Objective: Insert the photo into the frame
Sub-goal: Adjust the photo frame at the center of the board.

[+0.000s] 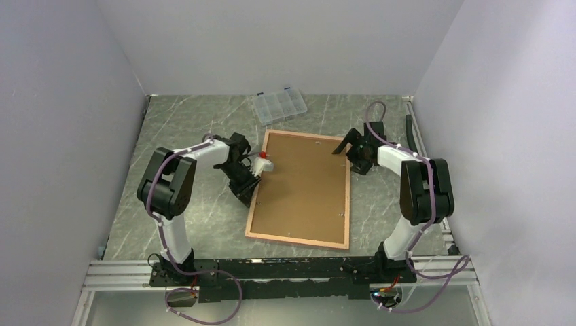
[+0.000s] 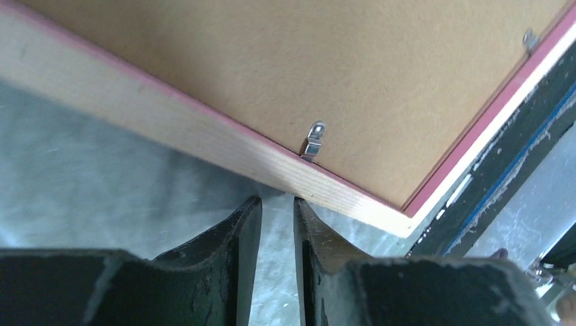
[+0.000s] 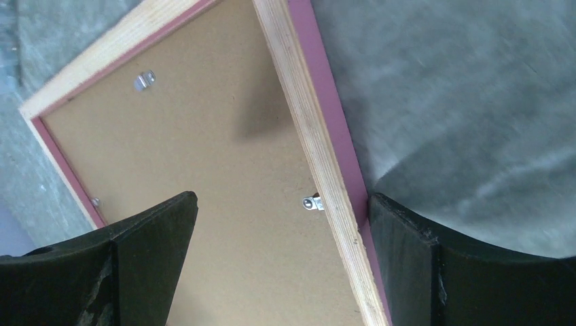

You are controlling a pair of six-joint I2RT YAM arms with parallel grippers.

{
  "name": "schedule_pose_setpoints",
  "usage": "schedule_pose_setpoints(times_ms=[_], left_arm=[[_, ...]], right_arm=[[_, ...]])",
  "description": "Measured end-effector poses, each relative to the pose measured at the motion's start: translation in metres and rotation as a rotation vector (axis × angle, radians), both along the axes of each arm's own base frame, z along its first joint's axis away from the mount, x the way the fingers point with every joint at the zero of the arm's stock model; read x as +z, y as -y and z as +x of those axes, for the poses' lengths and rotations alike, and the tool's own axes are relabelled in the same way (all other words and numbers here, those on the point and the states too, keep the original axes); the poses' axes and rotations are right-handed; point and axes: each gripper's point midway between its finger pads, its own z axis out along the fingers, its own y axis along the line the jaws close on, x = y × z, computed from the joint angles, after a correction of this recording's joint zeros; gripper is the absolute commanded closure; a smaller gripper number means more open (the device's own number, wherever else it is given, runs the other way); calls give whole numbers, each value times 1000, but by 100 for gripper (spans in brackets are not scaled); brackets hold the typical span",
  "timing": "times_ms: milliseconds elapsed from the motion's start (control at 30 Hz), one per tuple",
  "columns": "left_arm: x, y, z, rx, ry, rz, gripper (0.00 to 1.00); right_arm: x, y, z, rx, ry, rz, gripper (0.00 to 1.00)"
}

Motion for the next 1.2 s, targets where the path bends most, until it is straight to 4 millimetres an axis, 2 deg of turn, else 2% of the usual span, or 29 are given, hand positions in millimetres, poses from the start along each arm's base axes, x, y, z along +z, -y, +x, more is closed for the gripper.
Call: schedule_pose_setpoints(times_ms=[167,400,500,700,833,933,1067,1133,1200], left_arm=[[-1,6,-30,-110,-48,25,69],[3,3,-80,-259,-163,76,70],[6,4,-93,-297,-197,86,71],[16,16,-104,-330,-239,82,71],[18,26,-107,-342,-271,75,69],[21,34,-104,-350,-262,59,66],[33,40,-75,-328,-195,-6,64],[47,35,-53,-283,-172,-55,64],[66,20,-16,-194,-118,-100,65]], right_arm=[[2,-21,20,63,25,19,0],[8,-82,39,238,66,9,0],[8,-107,47,295,78,16,0],[11,-170,71,412,116,62,0],[14,-200,86,470,137,76,0],[16,-196,88,474,124,68,0],[26,-175,83,443,81,45,0],[39,-156,79,402,89,21,0],[60,-131,64,349,104,-8,0]])
